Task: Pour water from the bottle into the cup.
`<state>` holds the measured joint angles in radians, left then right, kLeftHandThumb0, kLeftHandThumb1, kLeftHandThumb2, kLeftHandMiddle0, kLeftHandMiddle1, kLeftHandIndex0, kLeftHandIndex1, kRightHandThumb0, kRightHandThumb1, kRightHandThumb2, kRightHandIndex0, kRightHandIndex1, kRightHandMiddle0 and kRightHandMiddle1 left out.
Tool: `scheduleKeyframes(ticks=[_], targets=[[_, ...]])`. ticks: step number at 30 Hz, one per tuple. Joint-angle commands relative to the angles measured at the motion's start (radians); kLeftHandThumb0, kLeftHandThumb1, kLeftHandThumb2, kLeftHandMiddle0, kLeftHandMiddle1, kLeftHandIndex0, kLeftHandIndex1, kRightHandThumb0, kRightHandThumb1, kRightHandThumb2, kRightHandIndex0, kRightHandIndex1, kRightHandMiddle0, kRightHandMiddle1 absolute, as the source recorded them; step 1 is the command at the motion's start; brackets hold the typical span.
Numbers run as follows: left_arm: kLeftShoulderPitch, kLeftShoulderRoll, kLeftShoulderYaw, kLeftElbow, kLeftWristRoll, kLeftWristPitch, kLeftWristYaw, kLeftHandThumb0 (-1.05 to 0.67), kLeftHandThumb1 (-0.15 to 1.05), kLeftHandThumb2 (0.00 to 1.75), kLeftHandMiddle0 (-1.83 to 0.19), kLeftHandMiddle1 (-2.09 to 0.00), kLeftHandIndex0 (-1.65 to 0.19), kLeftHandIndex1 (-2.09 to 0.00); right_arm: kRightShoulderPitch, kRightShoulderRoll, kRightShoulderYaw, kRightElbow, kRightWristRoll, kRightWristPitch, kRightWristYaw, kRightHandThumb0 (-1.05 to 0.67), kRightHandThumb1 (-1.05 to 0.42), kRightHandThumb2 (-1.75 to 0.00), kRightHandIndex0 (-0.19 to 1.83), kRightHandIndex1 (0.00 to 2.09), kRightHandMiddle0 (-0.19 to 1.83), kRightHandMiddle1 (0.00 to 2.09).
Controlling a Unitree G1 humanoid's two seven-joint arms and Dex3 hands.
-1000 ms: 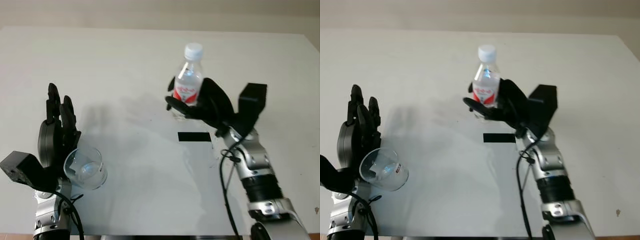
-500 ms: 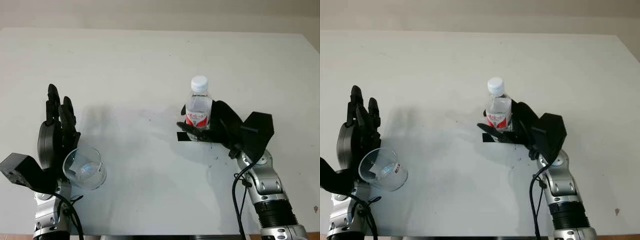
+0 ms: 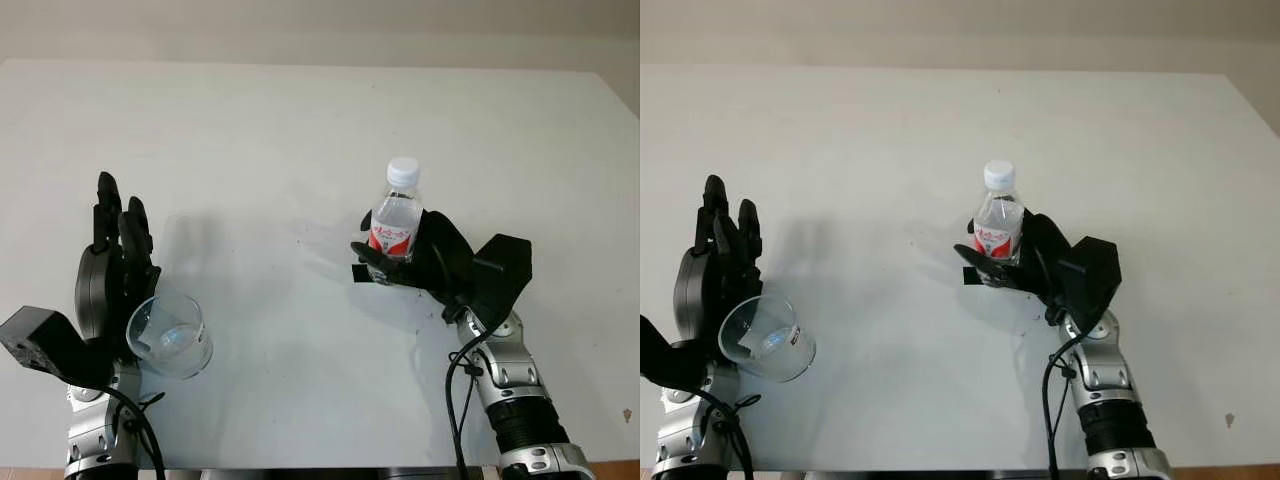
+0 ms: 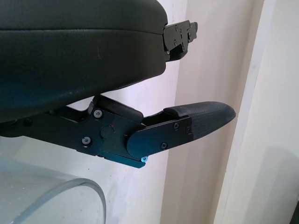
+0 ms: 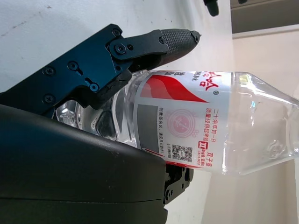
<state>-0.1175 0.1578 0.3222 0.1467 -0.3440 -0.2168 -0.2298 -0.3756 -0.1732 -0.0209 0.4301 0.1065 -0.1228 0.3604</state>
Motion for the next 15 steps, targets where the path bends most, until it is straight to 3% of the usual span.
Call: scheduleKeyframes(ticks=[1,3,4,5,8,9,10,12,13,15], targets=[[0.022,0.003,0.006,-0.003,-0.006,-0.003,-0.004,-0.74,1.05,0.66,0.18,-0.05,0.19,0.0,0.021,0.004,0.005,0.043,-0.011,0.008,-0.002,-0.6,-1.05,-0.45,0.98,2.09,0.58,2.09],[0.023,0.003,0.009,-0.006,-0.007,-0.002,-0.004,-0.74,1.05,0.66,0.17,-0.05,0.19,0.0,0.023,0.009,0.001,0.048,-0.009,-0.006,-0.009,-0.62,-1.05,-0.36,0.86,2.09,0.53,2.09],[0.022,0.003,0.01,-0.007,-0.007,-0.003,-0.005,-0.74,1.05,0.67,0.17,-0.05,0.19,0.0,0.024,0.012,-0.001,0.053,-0.008,-0.017,-0.012,-0.67,-1.04,-0.23,0.66,2.04,0.39,2.02],[0.022,0.005,0.011,-0.007,-0.007,-0.004,-0.007,-0.74,1.05,0.67,0.17,-0.05,0.19,0.0,0.024,0.014,-0.005,0.058,-0.005,-0.028,-0.013,-0.69,-1.04,-0.17,0.59,2.02,0.34,1.99],[0.02,0.009,0.013,-0.002,-0.001,-0.013,-0.011,-0.73,1.05,0.69,0.18,-0.05,0.19,0.0,0.028,0.015,-0.022,0.07,0.033,-0.052,0.023,-0.73,-0.99,-0.07,0.28,1.71,0.2,1.65],[0.02,0.008,0.015,-0.001,0.0,-0.015,-0.009,-0.72,1.05,0.69,0.18,-0.05,0.19,0.0,0.032,0.008,-0.026,0.073,0.043,-0.067,0.046,-0.72,-0.96,-0.06,0.22,1.56,0.19,1.51],[0.019,0.008,0.016,0.0,0.0,-0.015,-0.007,-0.73,1.05,0.69,0.17,-0.06,0.19,0.0,0.034,0.004,-0.029,0.076,0.048,-0.078,0.062,-0.72,-0.93,-0.05,0.2,1.18,0.16,1.22],[0.016,0.005,0.016,-0.001,-0.002,-0.012,-0.003,-0.73,1.05,0.68,0.16,-0.06,0.19,0.0,0.04,-0.006,-0.031,0.069,0.044,-0.085,0.071,-0.72,-0.91,-0.05,0.22,0.82,0.19,0.92],[0.016,0.004,0.016,-0.001,-0.003,-0.011,-0.003,-0.73,1.05,0.68,0.16,-0.06,0.19,0.0,0.043,-0.012,-0.03,0.066,0.034,-0.091,0.066,-0.74,-0.88,-0.05,0.28,0.53,0.22,0.7],[0.014,0.001,0.017,0.001,-0.006,-0.011,-0.002,-0.73,1.05,0.67,0.16,-0.06,0.19,0.0,0.046,-0.024,-0.028,0.08,0.008,-0.132,0.057,-0.76,-0.87,-0.05,0.33,0.24,0.26,0.43]])
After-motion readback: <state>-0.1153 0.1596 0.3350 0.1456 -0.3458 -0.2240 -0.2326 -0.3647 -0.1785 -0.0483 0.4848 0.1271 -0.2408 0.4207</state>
